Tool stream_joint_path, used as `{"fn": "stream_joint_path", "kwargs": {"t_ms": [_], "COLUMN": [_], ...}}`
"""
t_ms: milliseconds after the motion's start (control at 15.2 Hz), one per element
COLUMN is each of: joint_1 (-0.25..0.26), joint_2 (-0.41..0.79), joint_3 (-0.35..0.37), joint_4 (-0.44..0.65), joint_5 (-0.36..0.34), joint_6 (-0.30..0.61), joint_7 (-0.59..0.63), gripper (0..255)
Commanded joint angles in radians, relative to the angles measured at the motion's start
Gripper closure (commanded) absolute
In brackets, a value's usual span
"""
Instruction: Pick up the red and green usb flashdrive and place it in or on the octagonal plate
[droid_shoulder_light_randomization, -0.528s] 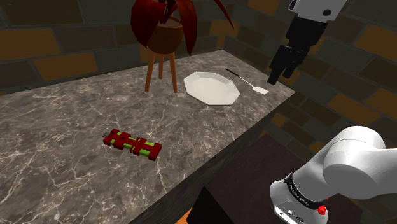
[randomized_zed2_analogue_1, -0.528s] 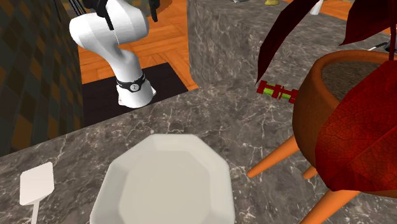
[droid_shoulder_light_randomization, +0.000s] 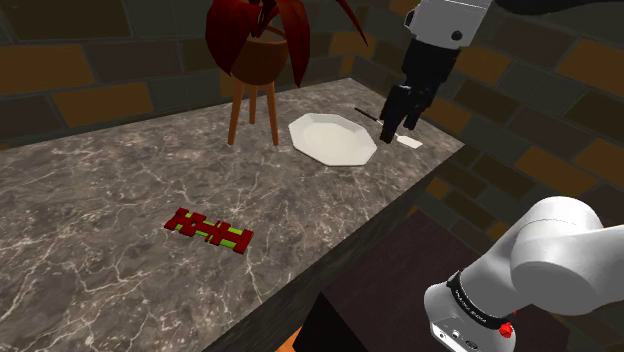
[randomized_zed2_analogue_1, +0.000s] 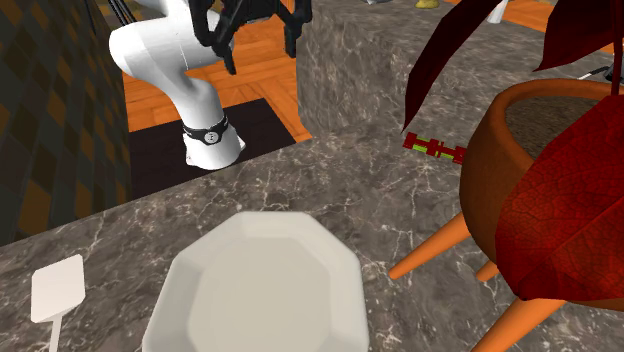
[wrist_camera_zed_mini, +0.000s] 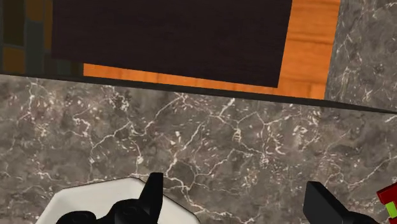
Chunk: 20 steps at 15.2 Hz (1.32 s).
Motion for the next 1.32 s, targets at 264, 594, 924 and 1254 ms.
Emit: {"fn": "stream_joint_path", "kwargs": {"t_ms": [264,594,924,1254], "joint_1": [0.046,0.077,0.106,0.142], "joint_2": [0.174,0.325,0.485,0.652], "joint_3": [0.082,0.151,0.219,0.278], "joint_4": [0.048,0.116,0.205,0.316], "joint_5": [0.023,0.019,-0.014,-0.077], "joint_6": [0.143,0.240,0.319,0.377], "joint_7": [0.003,0.013,0.034,0.067], "gripper": [0,0,0,0]}}
